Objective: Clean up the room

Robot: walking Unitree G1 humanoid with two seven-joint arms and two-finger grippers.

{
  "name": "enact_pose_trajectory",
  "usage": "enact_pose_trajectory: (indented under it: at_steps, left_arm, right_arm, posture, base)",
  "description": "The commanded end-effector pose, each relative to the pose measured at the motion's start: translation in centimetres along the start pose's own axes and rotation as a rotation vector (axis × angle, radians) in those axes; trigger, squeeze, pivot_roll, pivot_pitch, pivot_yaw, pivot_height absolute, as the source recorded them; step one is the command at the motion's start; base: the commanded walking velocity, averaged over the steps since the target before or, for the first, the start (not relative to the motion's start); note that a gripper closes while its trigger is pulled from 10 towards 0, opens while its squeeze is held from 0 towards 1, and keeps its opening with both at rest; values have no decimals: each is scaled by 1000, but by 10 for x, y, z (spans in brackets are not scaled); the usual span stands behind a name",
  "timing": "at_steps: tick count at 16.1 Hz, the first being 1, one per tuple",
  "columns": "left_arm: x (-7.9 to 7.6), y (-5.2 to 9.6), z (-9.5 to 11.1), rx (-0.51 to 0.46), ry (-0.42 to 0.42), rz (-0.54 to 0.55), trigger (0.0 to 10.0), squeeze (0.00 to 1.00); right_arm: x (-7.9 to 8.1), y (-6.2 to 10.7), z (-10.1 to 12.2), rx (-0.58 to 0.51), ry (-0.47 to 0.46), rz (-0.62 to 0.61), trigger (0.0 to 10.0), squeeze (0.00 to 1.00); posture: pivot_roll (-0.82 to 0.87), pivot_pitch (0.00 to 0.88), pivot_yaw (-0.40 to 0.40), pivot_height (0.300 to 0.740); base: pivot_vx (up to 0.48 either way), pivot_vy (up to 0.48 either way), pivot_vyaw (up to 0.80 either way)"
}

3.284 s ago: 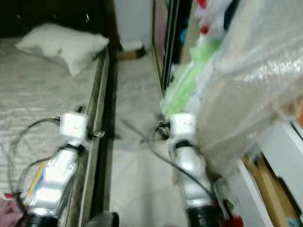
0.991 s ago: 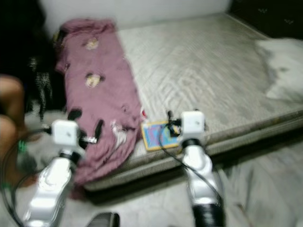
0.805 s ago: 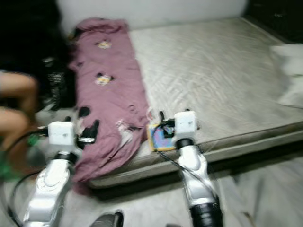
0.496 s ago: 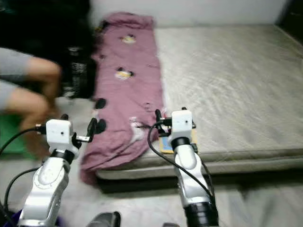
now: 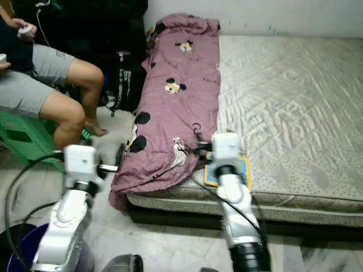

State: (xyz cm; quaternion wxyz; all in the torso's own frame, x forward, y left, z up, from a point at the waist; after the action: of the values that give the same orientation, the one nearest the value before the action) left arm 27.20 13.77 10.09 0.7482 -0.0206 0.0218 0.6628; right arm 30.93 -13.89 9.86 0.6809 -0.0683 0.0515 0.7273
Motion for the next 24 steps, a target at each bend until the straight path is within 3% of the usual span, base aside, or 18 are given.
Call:
enact_pose_trajectory:
  at_steps: [1, 14, 24]
  left_arm:
    - [6, 0, 3, -14, -20, 8, 10000, 0]
    - [5, 0, 3, -19, -17, -3, 10000, 0]
    - [-3, -3, 4, -21, -38, -51, 10000, 0]
  right_arm:
    - [8, -2, 3, -10, -19, 20, 10000, 0]
    - [9, -2, 2, -9, -23, 22, 10000, 0]
    - [8, -4, 1, 0, -38, 15, 10000, 0]
  posture:
    - [24, 58, -14, 740]
    - [28, 57, -13, 740]
    - [27, 59, -18, 740]
  base:
    - [0, 0, 0]
    - [298, 0, 0]
    - [0, -27, 0]
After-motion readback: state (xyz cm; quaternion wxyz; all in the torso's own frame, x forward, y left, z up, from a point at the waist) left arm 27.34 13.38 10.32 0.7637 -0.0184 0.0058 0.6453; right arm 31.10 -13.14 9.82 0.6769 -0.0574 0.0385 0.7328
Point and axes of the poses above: a point about 5 cm out from each wrist's last joint towards the gripper, its own y axis pointing back from the gripper into the wrist, its own z axis along the axis of the wrist's last joint, x = y × z, the point moved 2 cm from there along -y, pointing out of the wrist towards the gripper, and after that the axes turned 6 degrees about y, right-handed, at the moved point
